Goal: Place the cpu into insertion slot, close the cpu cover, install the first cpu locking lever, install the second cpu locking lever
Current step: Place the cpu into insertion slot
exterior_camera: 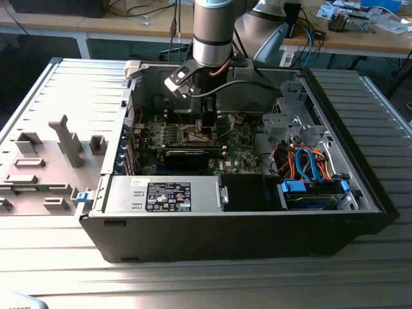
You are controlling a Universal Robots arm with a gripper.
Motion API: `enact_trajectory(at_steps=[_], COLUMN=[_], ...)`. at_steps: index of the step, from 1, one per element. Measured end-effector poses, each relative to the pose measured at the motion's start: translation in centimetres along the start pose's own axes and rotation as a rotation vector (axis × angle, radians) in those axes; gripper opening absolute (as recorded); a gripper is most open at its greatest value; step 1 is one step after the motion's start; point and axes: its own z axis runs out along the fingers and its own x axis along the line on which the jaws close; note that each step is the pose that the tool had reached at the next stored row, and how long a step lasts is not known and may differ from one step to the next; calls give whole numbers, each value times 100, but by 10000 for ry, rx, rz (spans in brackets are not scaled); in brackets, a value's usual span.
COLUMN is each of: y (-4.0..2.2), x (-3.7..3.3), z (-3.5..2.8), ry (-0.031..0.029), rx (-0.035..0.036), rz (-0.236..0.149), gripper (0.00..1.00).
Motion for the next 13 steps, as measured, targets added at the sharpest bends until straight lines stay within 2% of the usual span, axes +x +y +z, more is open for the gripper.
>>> enact_trajectory(at_steps=[6,10,13], y=[-10,-43,-95], x=[45,64,64], z=[23,61,86], ry=[2,0,-1], rx=[-1,-3,-4], rz=[0,-58,-117], gripper=[54,54,54])
